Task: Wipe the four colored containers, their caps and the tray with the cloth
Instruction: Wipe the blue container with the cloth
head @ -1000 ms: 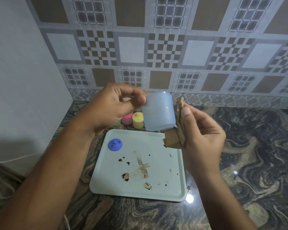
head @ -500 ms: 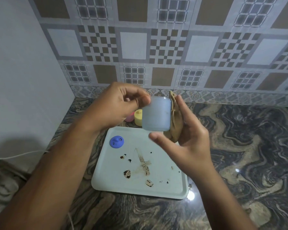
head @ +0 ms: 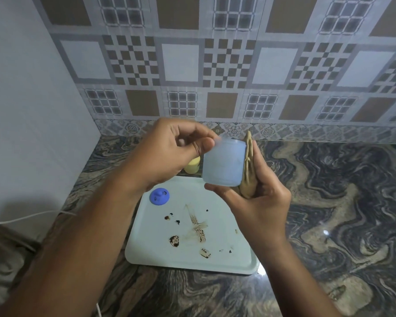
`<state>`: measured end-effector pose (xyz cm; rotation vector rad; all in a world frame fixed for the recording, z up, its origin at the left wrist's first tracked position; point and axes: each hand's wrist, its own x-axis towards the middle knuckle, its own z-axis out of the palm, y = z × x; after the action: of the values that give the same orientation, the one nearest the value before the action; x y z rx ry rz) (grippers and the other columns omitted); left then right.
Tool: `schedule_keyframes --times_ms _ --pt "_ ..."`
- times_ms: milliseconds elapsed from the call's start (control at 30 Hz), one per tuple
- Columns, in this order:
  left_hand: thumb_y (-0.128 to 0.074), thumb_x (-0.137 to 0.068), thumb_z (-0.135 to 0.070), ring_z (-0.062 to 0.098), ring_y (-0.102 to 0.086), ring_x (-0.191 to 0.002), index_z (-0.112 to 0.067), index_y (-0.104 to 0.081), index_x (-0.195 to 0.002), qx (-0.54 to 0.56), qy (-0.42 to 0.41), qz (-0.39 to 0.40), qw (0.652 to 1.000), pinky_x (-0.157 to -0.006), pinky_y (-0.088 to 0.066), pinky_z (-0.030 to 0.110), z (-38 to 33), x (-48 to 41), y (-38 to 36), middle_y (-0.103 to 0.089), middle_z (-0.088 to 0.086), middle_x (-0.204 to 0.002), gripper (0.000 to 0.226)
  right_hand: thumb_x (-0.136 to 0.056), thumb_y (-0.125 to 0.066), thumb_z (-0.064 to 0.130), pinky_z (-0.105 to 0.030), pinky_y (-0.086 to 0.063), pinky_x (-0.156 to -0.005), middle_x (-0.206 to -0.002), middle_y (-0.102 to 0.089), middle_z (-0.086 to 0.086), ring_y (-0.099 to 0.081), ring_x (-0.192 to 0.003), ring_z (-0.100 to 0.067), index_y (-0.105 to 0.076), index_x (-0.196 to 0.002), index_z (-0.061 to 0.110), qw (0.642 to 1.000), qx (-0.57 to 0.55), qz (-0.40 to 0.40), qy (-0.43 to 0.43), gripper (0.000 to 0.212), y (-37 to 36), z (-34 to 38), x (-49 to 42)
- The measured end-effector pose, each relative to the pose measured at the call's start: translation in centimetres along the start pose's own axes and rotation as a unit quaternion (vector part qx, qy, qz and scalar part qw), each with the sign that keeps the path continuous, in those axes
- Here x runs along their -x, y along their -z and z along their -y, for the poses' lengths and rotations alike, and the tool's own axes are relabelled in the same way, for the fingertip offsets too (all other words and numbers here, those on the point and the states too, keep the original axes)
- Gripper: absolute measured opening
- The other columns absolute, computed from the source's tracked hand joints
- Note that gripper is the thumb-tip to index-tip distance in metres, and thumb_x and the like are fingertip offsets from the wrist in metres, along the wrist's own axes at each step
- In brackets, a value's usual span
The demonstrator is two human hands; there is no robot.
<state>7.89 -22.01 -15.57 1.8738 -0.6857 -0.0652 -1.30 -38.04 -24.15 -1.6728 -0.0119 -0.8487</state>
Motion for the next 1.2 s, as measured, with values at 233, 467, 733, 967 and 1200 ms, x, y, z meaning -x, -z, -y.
schedule_keyframes --times_ms 233,467,733,967,1200 --pt "-0.072 -0.088 -0.031 0.036 -0.065 -0.081 -0.029 -0.074 -0.086 -0.027 -0.023 -0.028 0.999 -0.074 -0.056 0.051 -0.8 0.1 -1.1 -0.074 -0.006 -0.085 0.003 -0.075 -0.089 0.036 -0.048 -0.06 -0.094 -0.139 -0.063 -0.021 -0.067 -0.124 -0.032 -0.046 -0.147 -0.001 0.989 0.104 -0.039 0.098 0.092 -0.2 -0.4 0.3" --pt "-0.071 -0.089 -0.03 0.031 -0.068 -0.085 -0.03 -0.075 -0.09 -0.015 0.007 -0.061 0.998 -0.076 -0.058 0.048 -0.8 0.2 -1.0 -0.075 -0.001 -0.088 0.005 -0.069 -0.094 0.02 -0.046 -0.055 -0.105 -0.144 -0.062 0.002 -0.062 -0.131 -0.016 -0.041 -0.154 0.009 0.999 -0.038 0.011 -0.007 0.101 0.2 0.5 0.4" --pt "-0.068 -0.081 -0.042 0.02 -0.071 -0.091 -0.036 -0.076 -0.084 -0.013 0.031 -0.052 0.998 -0.089 -0.058 0.05 0.0 -0.1 1.2 -0.077 -0.009 -0.09 0.01 -0.102 -0.059 0.015 -0.026 -0.056 -0.072 -0.083 -0.068 0.002 -0.067 -0.072 -0.01 -0.04 -0.156 0.014 0.974 -0.092 0.192 -0.077 0.057 2.0 0.7 -0.9" --pt "-0.066 -0.075 -0.049 0.037 -0.07 -0.091 -0.038 -0.076 -0.087 -0.038 0.024 0.015 0.999 -0.083 -0.058 0.055 0.2 -0.1 1.5 -0.077 0.004 -0.091 0.019 -0.095 -0.066 0.0 -0.027 -0.061 -0.079 -0.098 -0.081 0.0 -0.076 -0.091 -0.011 -0.057 -0.138 0.01 0.989 -0.121 -0.007 -0.079 0.045 1.4 1.3 -2.1" --pt "-0.071 -0.087 -0.037 0.032 -0.07 -0.083 -0.035 -0.074 -0.083 -0.038 0.021 -0.057 0.997 -0.074 -0.058 0.05 0.5 -0.4 0.2 -0.076 -0.002 -0.083 0.005 -0.098 -0.065 0.01 -0.059 -0.056 -0.099 -0.141 -0.064 -0.014 -0.067 -0.121 -0.032 -0.041 -0.154 0.014 0.993 -0.095 0.046 -0.06 0.061 0.0 1.2 0.2"
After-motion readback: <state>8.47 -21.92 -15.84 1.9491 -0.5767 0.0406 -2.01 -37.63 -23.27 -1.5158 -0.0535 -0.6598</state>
